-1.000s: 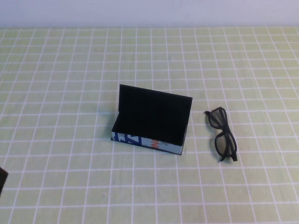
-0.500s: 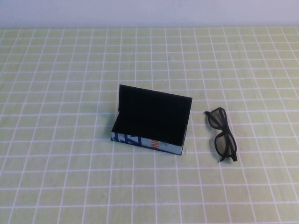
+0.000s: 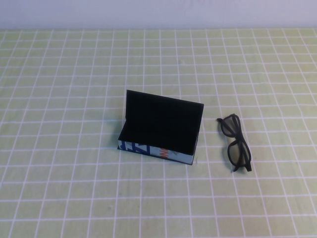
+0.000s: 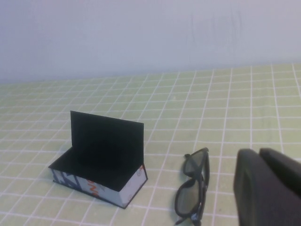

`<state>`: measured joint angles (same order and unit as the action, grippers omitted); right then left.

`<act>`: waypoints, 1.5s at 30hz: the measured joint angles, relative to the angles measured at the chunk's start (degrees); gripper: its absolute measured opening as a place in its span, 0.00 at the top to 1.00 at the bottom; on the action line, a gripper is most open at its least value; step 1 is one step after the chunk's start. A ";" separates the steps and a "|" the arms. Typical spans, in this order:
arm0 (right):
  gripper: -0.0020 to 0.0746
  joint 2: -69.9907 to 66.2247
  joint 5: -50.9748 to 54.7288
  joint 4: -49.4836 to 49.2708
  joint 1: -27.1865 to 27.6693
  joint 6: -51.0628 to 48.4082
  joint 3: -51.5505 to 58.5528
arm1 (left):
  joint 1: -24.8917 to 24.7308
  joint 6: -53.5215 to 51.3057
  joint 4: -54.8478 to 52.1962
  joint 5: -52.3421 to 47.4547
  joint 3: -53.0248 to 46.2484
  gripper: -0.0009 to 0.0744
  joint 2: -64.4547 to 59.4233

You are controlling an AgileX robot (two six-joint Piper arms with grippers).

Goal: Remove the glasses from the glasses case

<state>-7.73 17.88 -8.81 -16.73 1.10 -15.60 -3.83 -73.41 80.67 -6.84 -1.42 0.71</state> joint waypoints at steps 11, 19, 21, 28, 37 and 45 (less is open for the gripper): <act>1.00 0.00 -4.16 10.60 2.95 0.00 3.78 | 0.00 0.00 0.12 0.00 0.00 0.99 0.00; 1.00 4.93 -9.68 9.31 14.66 0.00 15.85 | 0.00 -0.02 0.12 0.00 0.00 0.99 0.00; 1.00 6.72 -9.21 8.81 15.16 0.00 16.84 | 0.00 -0.13 0.12 0.00 0.00 0.99 0.00; 1.00 8.15 -0.48 7.94 15.44 0.00 17.19 | 0.00 -0.16 0.12 0.00 0.00 0.99 0.00; 1.00 8.15 0.01 7.04 15.44 0.00 17.19 | 0.00 -0.26 0.22 0.00 0.00 0.99 0.00; 1.00 8.15 0.01 7.04 15.44 0.00 17.19 | 0.00 -0.26 0.22 0.00 0.00 0.99 0.00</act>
<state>0.43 17.89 -1.77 -1.29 1.10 1.60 -3.83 -73.66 80.89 -6.84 -1.42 0.71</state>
